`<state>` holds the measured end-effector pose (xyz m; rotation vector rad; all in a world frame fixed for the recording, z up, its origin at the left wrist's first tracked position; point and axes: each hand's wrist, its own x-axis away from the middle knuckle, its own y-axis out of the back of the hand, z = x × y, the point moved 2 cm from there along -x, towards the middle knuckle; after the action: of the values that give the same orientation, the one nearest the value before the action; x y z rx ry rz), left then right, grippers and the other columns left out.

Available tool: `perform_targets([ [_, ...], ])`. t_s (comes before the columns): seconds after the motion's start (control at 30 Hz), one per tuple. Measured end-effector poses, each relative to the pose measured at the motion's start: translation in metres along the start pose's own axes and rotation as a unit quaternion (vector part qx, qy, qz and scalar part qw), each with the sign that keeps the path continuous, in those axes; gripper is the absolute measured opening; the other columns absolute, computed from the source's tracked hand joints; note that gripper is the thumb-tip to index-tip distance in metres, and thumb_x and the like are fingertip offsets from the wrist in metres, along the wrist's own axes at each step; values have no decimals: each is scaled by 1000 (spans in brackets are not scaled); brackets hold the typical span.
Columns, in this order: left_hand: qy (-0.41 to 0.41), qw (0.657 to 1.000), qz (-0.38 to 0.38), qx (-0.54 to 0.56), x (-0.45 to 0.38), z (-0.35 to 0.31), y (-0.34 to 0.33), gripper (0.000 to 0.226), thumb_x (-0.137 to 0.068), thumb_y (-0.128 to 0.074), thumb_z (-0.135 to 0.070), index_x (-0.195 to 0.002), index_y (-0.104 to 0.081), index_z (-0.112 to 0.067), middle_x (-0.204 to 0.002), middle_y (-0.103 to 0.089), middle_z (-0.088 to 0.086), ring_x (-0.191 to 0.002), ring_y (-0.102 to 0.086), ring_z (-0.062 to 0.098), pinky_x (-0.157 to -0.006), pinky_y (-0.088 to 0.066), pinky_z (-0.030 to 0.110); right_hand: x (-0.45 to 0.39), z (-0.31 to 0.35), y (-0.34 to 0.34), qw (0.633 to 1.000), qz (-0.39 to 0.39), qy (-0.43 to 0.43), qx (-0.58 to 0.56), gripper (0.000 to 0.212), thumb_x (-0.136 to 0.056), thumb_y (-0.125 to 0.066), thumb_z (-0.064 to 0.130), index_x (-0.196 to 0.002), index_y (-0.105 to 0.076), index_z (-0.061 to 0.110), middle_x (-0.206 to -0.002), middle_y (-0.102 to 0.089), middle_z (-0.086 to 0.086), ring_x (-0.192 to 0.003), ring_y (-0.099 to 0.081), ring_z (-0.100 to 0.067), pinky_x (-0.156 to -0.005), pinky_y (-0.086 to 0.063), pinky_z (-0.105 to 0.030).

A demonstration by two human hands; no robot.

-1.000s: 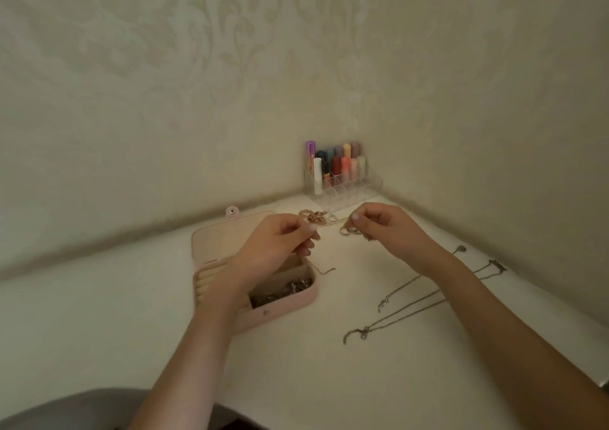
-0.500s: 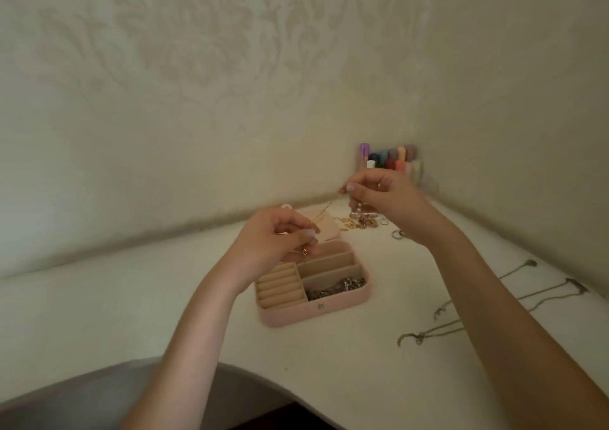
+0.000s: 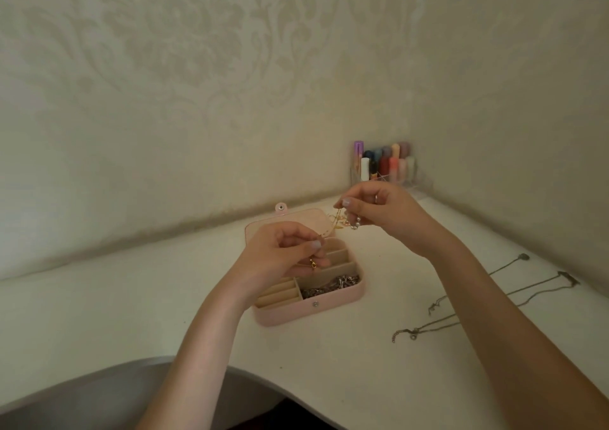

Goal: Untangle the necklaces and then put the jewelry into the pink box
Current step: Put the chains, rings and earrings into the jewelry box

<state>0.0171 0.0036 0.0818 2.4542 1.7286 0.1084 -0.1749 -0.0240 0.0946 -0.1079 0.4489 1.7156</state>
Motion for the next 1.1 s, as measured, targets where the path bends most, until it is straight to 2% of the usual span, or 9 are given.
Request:
perform_targets([
  [0.13,-18,999,-12,37,2,-7,-2,6,-90,-59,-2,-88,-64,-4,-77,-71,9,-74,-72,19,-65,-59,26,1,2,-1,1000,-8,4,-10,9,-89,-62,14,-84,-69,13,-64,-60,-3,-58,-52,-7,-55,-42,-13],
  [0.33,-22,999,-35,3,-3,-5,-1,7,-89,-60,0,-85,-65,-4,-77,-70,13,-71,-71,17,-63,-57,22,1,0,-1,1000,1,1,-3,8,-89,-62,14,-88,-69,10,-63,-61,1,-60,-55,-7,-67,-48,-22],
  [0.53,-21,987,-57,-151,-5,11,0,7,-85,-66,-4,-81,-67,-10,-74,-71,11,-65,-66,11,-70,-54,28,1,0,-4,1000,14,7,-2,9,-89,-62,10,-90,-69,6,-59,-62,8,-57,-55,-2,-64,-48,-16],
  [0.63,-59,953,-57,-290,-4,10,0,17,-80,-72,-10,-75,-68,-26,-73,-70,-6,-70,-63,1,-68,-44,9,2,0,-10,999,45,2,13,10,-89,-61,11,-92,-70,6,-63,-61,3,-58,-55,-3,-64,-46,-17],
  [0.7,-73,947,-46,-311,-5,10,-2,27,-77,-74,-10,-83,-62,-34,-83,-68,-14,-80,-63,-6,-72,-42,4,3,0,-16,997,73,-3,22,11,-90,-61,12,-93,-69,6,-65,-61,1,-61,-55,-5,-66,-47,-20],
  [0.8,-67,975,-36,-208,-6,10,-6,47,-65,-81,-23,-97,-49,-33,-104,-67,-12,-100,-64,3,-91,-49,26,3,0,-23,994,103,-8,24,9,-90,-62,12,-91,-70,8,-69,-64,4,-65,-57,-7,-69,-48,-24],
  [0.9,-63,986,-26,-154,-7,13,-14,48,-70,-81,-21,-105,-49,-26,-90,-74,-4,-93,-69,12,-92,-51,43,3,1,-25,993,117,-12,31,9,-89,-62,11,-94,-69,7,-74,-66,2,-69,-58,-10,-70,-48,-26],
  [1.0,-62,982,-75,-164,-6,18,-11,34,-77,-77,-18,-99,-54,-29,-77,-74,-2,-81,-70,16,-89,-52,46,4,-2,-16,987,142,-39,66,19,-88,-65,13,-106,-65,11,-66,-60,5,-68,-56,-10,-70,-48,-24],
  [1.1,-62,978,-87,-177,-4,22,-6,19,-76,-78,-19,-83,-62,-28,-70,-73,-5,-73,-68,9,-83,-50,36,5,-8,-6,973,167,-87,132,22,-84,-70,17,-106,-65,17,-68,-62,8,-68,-53,-8,-65,-42,-21],
])
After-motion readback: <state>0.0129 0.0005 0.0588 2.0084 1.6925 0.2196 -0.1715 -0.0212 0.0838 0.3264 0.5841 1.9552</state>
